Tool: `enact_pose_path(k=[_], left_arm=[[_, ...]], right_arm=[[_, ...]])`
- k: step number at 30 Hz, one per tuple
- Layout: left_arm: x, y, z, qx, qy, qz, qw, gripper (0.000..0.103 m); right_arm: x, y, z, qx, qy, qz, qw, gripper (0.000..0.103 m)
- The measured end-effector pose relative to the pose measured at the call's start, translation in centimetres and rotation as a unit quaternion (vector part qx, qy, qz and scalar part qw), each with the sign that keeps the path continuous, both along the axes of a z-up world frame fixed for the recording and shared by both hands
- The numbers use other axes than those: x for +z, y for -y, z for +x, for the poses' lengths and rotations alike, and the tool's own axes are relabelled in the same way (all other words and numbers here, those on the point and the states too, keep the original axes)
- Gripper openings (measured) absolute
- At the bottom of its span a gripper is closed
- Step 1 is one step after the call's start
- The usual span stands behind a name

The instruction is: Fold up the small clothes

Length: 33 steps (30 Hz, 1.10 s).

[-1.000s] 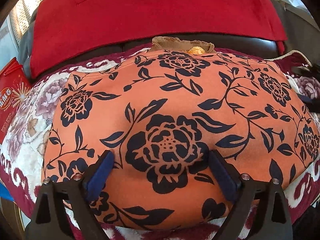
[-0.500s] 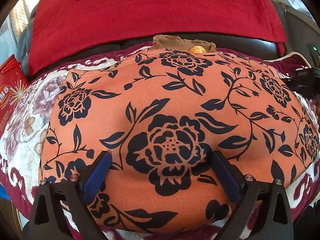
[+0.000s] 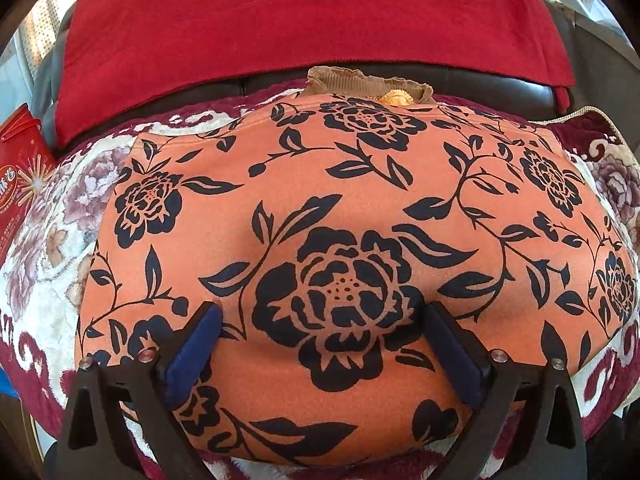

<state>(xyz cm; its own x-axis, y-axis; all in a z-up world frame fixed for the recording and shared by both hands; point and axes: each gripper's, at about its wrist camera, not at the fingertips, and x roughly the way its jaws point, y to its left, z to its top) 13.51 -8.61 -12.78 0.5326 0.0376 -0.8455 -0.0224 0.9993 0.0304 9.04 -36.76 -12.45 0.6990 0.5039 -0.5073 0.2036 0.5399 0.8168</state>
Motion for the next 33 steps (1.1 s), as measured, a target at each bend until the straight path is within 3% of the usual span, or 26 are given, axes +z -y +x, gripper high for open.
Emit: enact_pose_path(k=[4, 7, 8, 9, 11, 12, 14, 17, 19, 23, 28, 33], left_arm=[[0.0, 0.0, 0.1, 0.000, -0.004, 0.000, 1.0000, 0.101], [0.0, 0.0, 0.2, 0.003, -0.004, -0.002, 1.0000, 0.101], [0.0, 0.0, 0.2, 0.003, -0.004, -0.001, 1.0000, 0.101], [0.0, 0.0, 0.2, 0.003, -0.005, 0.000, 1.0000, 0.101], [-0.1, 0.0, 0.2, 0.001, -0.005, 0.001, 1.0000, 0.102], [-0.1, 0.1, 0.2, -0.002, -0.006, 0.002, 1.0000, 0.102], [-0.1, 0.0, 0.2, -0.005, -0.007, 0.005, 0.9999, 0.102], [-0.1, 0.2, 0.3, -0.004, -0.009, 0.009, 0.9999, 0.103], [-0.1, 0.1, 0.3, -0.006, -0.011, 0.011, 0.9999, 0.103], [-0.3, 0.1, 0.3, -0.006, -0.009, 0.012, 0.9999, 0.103], [-0.3, 0.1, 0.2, -0.003, -0.011, 0.011, 0.9999, 0.103], [-0.3, 0.1, 0.1, -0.004, -0.008, 0.011, 0.9999, 0.103]], right_arm=[[-3.5, -1.3, 0.0, -0.019, -0.030, 0.061, 0.998, 0.091], [-3.5, -1.9, 2.7, -0.030, -0.018, 0.043, 0.998, 0.086], [-3.7, -2.0, 3.9, -0.033, -0.021, 0.034, 0.999, 0.054], [-3.8, -2.4, 5.3, -0.023, -0.040, 0.019, 0.999, 0.009], [-2.5, -3.3, 5.6, -0.017, -0.032, -0.029, 0.999, 0.009], [0.2, -4.6, 5.0, -0.009, -0.002, -0.098, 0.995, 0.009], [2.6, -6.4, 4.0, 0.001, 0.025, -0.176, 0.984, 0.009], [-0.3, -6.8, 4.8, 0.003, -0.018, -0.235, 0.972, 0.009], [-2.6, -6.4, 4.9, 0.005, -0.034, -0.207, 0.978, 0.009], [-2.5, -6.0, 4.7, -0.001, -0.023, -0.195, 0.980, 0.010], [-4.2, -3.5, 3.7, -0.011, -0.019, -0.103, 0.994, 0.014], [-4.1, -3.1, 3.5, -0.009, -0.021, -0.086, 0.996, 0.016]])
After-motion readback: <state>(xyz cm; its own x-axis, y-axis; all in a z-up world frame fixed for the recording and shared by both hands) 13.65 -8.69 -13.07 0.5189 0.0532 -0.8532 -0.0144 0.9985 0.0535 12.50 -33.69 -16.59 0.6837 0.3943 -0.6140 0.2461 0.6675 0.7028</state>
